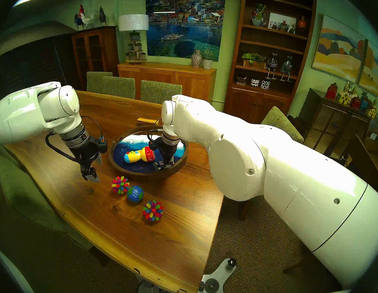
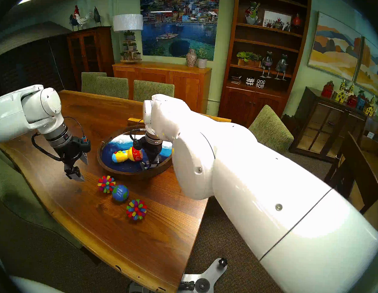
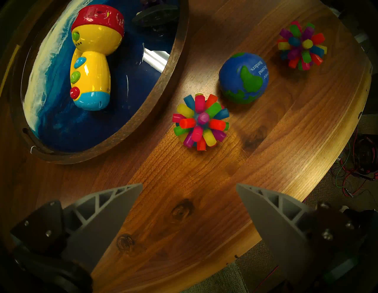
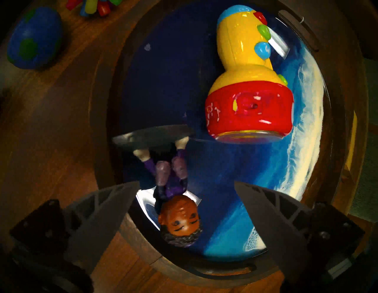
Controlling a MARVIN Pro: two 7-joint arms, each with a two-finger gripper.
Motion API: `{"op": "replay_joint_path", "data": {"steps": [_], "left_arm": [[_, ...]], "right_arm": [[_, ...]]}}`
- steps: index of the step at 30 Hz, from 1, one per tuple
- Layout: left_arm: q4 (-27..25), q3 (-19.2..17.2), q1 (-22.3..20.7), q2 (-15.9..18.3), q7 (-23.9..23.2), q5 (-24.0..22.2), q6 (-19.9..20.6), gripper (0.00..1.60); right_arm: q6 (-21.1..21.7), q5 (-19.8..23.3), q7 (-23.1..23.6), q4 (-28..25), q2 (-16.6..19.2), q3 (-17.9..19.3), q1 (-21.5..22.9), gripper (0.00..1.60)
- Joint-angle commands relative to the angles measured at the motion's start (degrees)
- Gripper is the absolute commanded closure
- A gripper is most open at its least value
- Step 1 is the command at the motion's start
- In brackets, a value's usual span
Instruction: Put toys in center tray
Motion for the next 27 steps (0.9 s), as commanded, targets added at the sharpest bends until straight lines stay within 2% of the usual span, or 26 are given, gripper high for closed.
{"op": "replay_joint_path", "data": {"steps": [1, 8, 12, 19, 20, 21, 27], "left_arm": [[0.03, -1.32, -1.67, 0.02, 0.13, 0.04, -0.05, 0.0], [0.03, -1.34, -1.69, 0.02, 0.12, 0.04, -0.06, 0.0], [0.02, -1.36, -1.71, 0.03, 0.12, 0.04, -0.06, 0.0], [-0.04, -1.43, -1.82, 0.1, 0.09, 0.06, -0.06, 0.0], [-0.06, -1.45, -1.84, 0.12, 0.08, 0.06, -0.06, 0.0], [-0.07, -1.46, -1.86, 0.13, 0.08, 0.07, -0.05, 0.0], [-0.09, -1.48, -1.87, 0.15, 0.07, 0.08, -0.05, 0.0]], "right_arm": [[0.58, -0.93, 1.17, 1.56, 0.02, 0.31, 4.31, 0.0], [1.34, -1.14, 3.91, 1.55, 0.02, 1.26, 8.27, 0.0], [2.0, -0.56, 5.17, 1.56, 0.02, 2.32, 8.99, 0.0], [4.7, 0.09, 13.35, 1.57, 0.02, 4.25, 11.62, 0.0], [5.13, 0.18, 15.54, 1.09, 0.02, 4.55, 13.12, 0.0], [5.38, 0.33, 15.74, 1.36, 0.02, 5.02, 12.6, 0.0], [7.03, 1.0, 22.03, -2.46, 0.02, 7.77, 14.74, 0.0]]}}
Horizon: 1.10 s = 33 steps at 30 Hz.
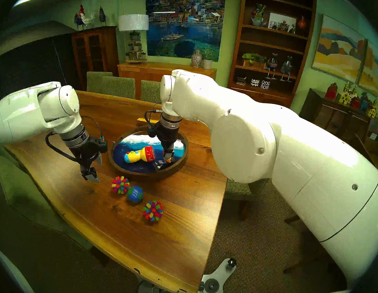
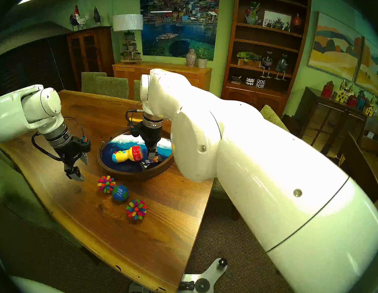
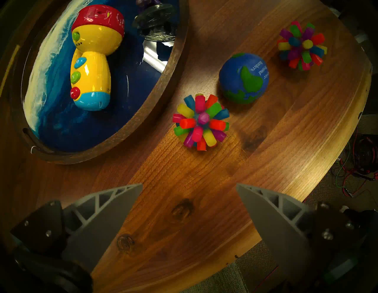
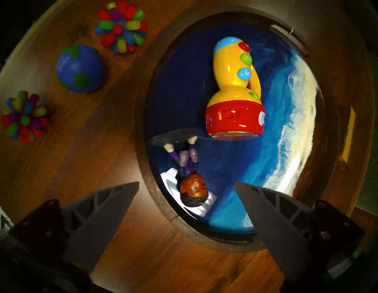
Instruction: Put toys in center tray
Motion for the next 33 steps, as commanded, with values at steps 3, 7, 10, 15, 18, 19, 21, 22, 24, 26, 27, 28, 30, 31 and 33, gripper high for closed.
{"op": "replay_joint_path", "data": {"steps": [3, 7, 10, 15, 18, 19, 21, 22, 24, 26, 27, 28, 30, 31, 33], "left_arm": [[-0.08, -1.41, -1.83, 0.13, 0.09, 0.07, -0.05, 0.0], [-0.06, -1.39, -1.8, 0.11, 0.09, 0.06, -0.05, 0.0], [-0.04, -1.38, -1.77, 0.09, 0.1, 0.06, -0.05, 0.0], [-0.01, -1.35, -1.72, 0.06, 0.11, 0.05, -0.06, 0.0], [0.0, -1.34, -1.7, 0.05, 0.12, 0.05, -0.06, 0.0], [0.01, -1.33, -1.69, 0.04, 0.12, 0.05, -0.06, 0.0], [0.02, -1.33, -1.68, 0.03, 0.12, 0.04, -0.06, 0.0], [0.02, -1.32, -1.67, 0.03, 0.12, 0.04, -0.06, 0.0], [0.03, -1.32, -1.66, 0.02, 0.12, 0.04, -0.06, 0.0], [0.04, -1.3, -1.65, 0.01, 0.12, 0.04, -0.06, 0.0], [0.04, -1.3, -1.65, 0.01, 0.12, 0.04, -0.06, 0.0], [0.04, -1.3, -1.65, 0.01, 0.12, 0.04, -0.06, 0.0], [0.04, -1.3, -1.65, 0.01, 0.12, 0.04, -0.06, 0.0], [0.04, -1.31, -1.65, 0.01, 0.12, 0.04, -0.07, 0.0], [0.04, -1.31, -1.66, 0.01, 0.12, 0.04, -0.07, 0.0]], "right_arm": [[2.95, 0.54, 9.46, -4.28, 0.02, 3.49, 7.06, 0.0], [3.8, 0.4, 11.25, -8.16, 0.02, 5.23, 8.45, 0.0], [4.4, 0.21, 11.25, -11.16, 0.02, 6.64, 9.21, 0.0], [5.53, -0.29, 11.25, -16.27, 0.02, 9.25, 10.58, 0.0], [6.42, -0.89, 11.25, -18.78, 0.02, 10.58, 11.45, 0.0], [6.97, -1.34, 11.25, -19.67, 0.02, 10.97, 11.91, 0.0], [7.46, -1.87, 11.25, -21.53, 0.02, 12.27, 12.79, 0.0], [7.89, -2.26, 11.25, -22.41, 0.02, 12.76, 13.34, 0.0], [8.62, -2.95, 10.75, -24.0, 0.02, 13.67, 14.31, 0.0], [9.62, -3.71, 10.14, -25.23, 0.02, 14.31, 14.97, 0.0], [10.13, -4.14, 9.69, -26.47, 0.02, 14.93, 15.78, 0.0], [10.58, -4.5, 9.36, -27.41, 0.02, 15.5, 16.29, 0.0], [11.67, -5.18, 8.39, -29.03, 0.02, 16.33, 17.1, 0.0], [12.29, -5.59, 7.73, -29.74, 0.02, 16.76, 17.23, 0.0], [13.54, -6.35, 6.24, -31.29, 0.02, 17.33, 17.85, 0.0]]}}
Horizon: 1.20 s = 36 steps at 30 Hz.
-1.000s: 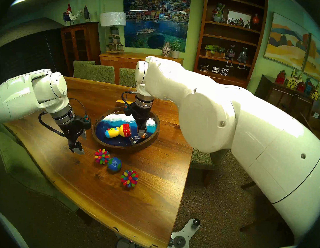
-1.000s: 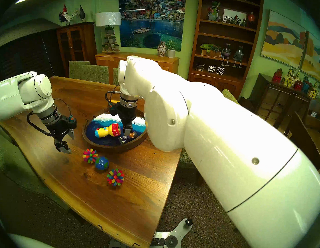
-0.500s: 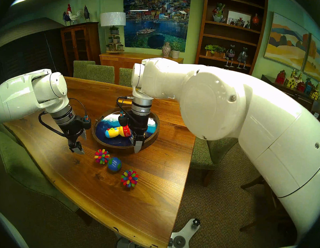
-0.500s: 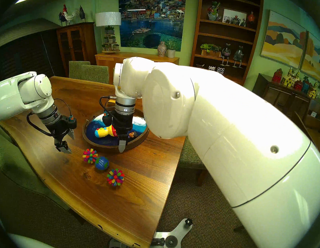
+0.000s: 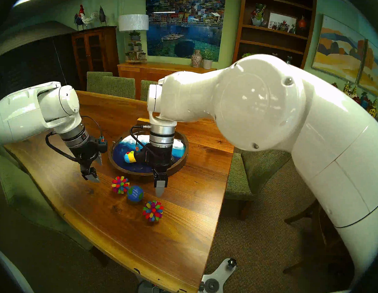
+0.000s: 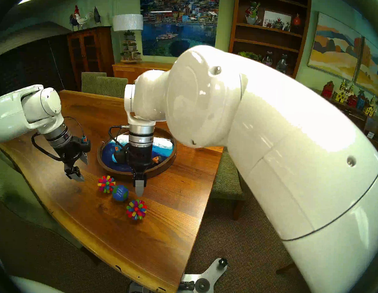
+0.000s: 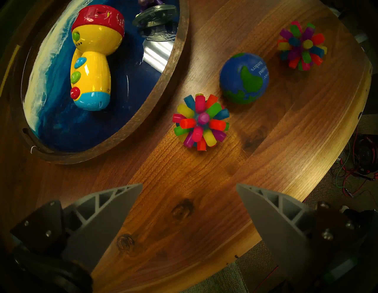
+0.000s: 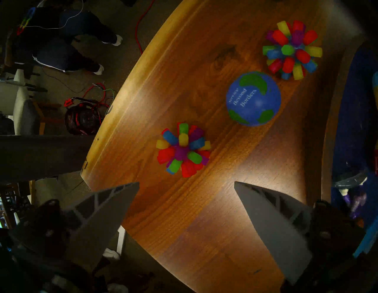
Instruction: Put toys in center tray
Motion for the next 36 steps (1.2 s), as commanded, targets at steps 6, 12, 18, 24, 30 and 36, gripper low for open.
{"op": "replay_joint_path", "data": {"steps": [6, 12, 18, 24, 30, 36], "left_arm": [[-0.04, -1.38, -1.77, 0.08, 0.11, 0.05, -0.05, 0.0], [-0.07, -1.41, -1.83, 0.11, 0.09, 0.06, -0.05, 0.0], [-0.12, -1.44, -1.88, 0.16, 0.07, 0.08, -0.05, 0.0], [-0.17, -1.46, -1.92, 0.2, 0.06, 0.1, -0.04, 0.0], [-0.18, -1.46, -1.93, 0.21, 0.05, 0.1, -0.04, 0.0], [-0.23, -1.48, -1.96, 0.25, 0.04, 0.12, -0.03, 0.0]], "right_arm": [[8.53, -4.2, -9.52, -8.74, 0.04, 5.0, 6.94, 0.0], [12.86, -4.93, -14.86, -13.27, 0.04, 7.25, 9.38, 0.0], [17.2, -4.14, -20.01, -18.41, 0.04, 9.55, 12.58, 0.0], [19.26, -2.4, -24.07, -24.29, 0.35, 13.51, 15.08, 0.0], [18.95, 0.91, -28.82, -30.95, 4.62, 16.96, 17.98, 0.0], [20.32, 4.0, -35.24, -35.95, 7.19, 17.6, 19.1, 0.0]]}}
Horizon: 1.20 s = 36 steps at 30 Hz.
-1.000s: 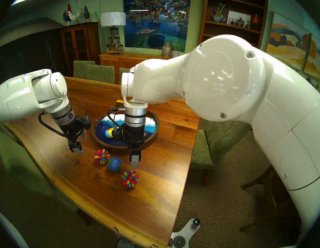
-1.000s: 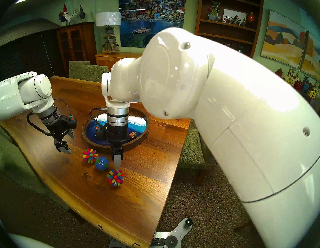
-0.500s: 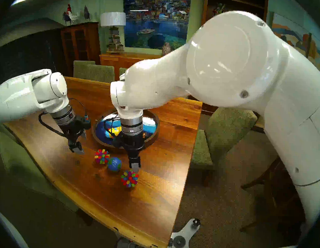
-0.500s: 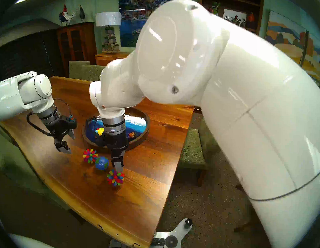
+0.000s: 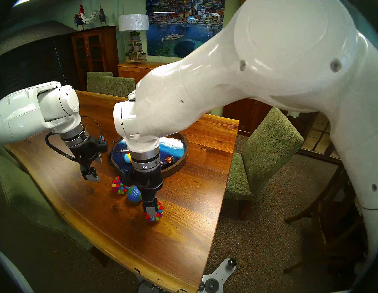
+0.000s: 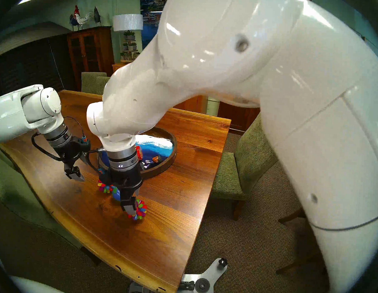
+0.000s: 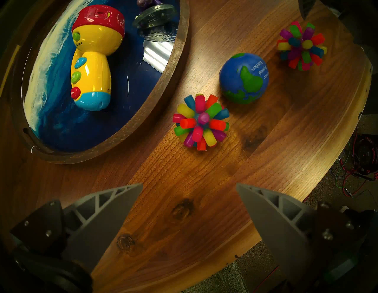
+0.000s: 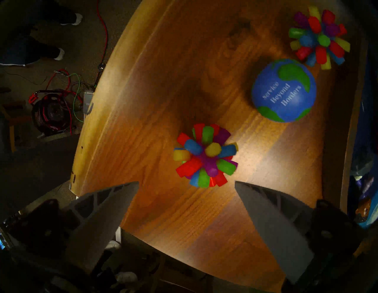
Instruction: Put toys in center tray
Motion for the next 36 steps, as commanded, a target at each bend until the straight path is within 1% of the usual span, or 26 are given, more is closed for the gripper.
{"op": "replay_joint_path", "data": {"steps": [1, 2, 3, 4, 5, 6, 7, 9, 10, 12, 13, 15, 21, 24, 28, 36], "left_arm": [[-0.2, -1.44, -1.94, 0.19, 0.06, 0.12, -0.02, 0.0], [-0.21, -1.45, -1.94, 0.2, 0.06, 0.12, -0.02, 0.0], [-0.23, -1.45, -1.95, 0.21, 0.05, 0.13, -0.02, 0.0], [-0.23, -1.45, -1.95, 0.21, 0.05, 0.13, -0.02, 0.0], [-0.24, -1.45, -1.95, 0.21, 0.05, 0.13, -0.02, 0.0], [-0.24, -1.45, -1.96, 0.22, 0.05, 0.14, -0.02, 0.0], [-0.25, -1.46, -1.96, 0.23, 0.05, 0.14, -0.01, 0.0], [-0.28, -1.46, -1.98, 0.25, 0.05, 0.15, -0.01, 0.0], [-0.29, -1.46, -1.98, 0.26, 0.05, 0.16, 0.0, 0.0], [-0.32, -1.47, -2.0, 0.28, 0.04, 0.17, 0.0, 0.0], [-0.34, -1.47, -2.01, 0.29, 0.04, 0.18, 0.01, 0.0], [-0.38, -1.48, -2.04, 0.32, 0.03, 0.21, 0.03, 0.0], [-0.48, -1.49, -2.09, 0.39, 0.01, 0.27, 0.07, 0.0], [-0.51, -1.5, -2.1, 0.41, 0.01, 0.29, 0.08, 0.0], [-0.53, -1.5, -2.1, 0.42, 0.0, 0.31, 0.09, 0.0], [-0.55, -1.52, -2.09, 0.43, 0.0, 0.33, 0.1, 0.0]], "right_arm": [[1.23, 3.75, -8.05, -5.09, 5.51, 1.7, 4.56, 0.0], [1.13, 3.84, -7.33, -5.09, 5.51, 1.48, 4.58, 0.0], [1.16, 4.67, -9.5, -6.03, 5.96, 1.68, 4.7, 0.0], [1.01, 5.02, -10.17, -6.38, 6.15, 1.68, 4.71, 0.0], [0.65, 5.63, -11.92, -7.02, 6.65, 1.96, 4.64, 0.0], [0.4, 5.7, -11.43, -7.09, 6.68, 1.78, 4.7, 0.0], [0.33, 6.44, -13.32, -7.85, 7.08, 2.0, 4.8, 0.0], [-0.15, 7.41, -15.1, -8.94, 7.75, 2.26, 4.96, 0.0], [-0.3, 8.11, -16.95, -9.73, 8.19, 2.5, 5.03, 0.0], [-1.13, 8.83, -17.47, -10.27, 8.67, 2.51, 4.99, 0.0], [-1.3, 9.84, -20.22, -11.28, 9.23, 2.9, 4.89, 0.0], [-1.83, 10.71, -21.3, -11.59, 9.26, 2.68, 4.56, 0.0], [-3.38, 13.9, -27.75, -12.74, 9.62, 2.64, 2.97, 0.0], [-3.83, 14.72, -28.49, -12.75, 9.6, 2.45, 2.73, 0.0], [-3.95, 15.03, -28.07, -12.16, 9.33, 2.04, 2.36, 0.0], [-3.91, 14.45, -24.47, -11.05, 9.41, 1.37, 2.64, 0.0]]}}
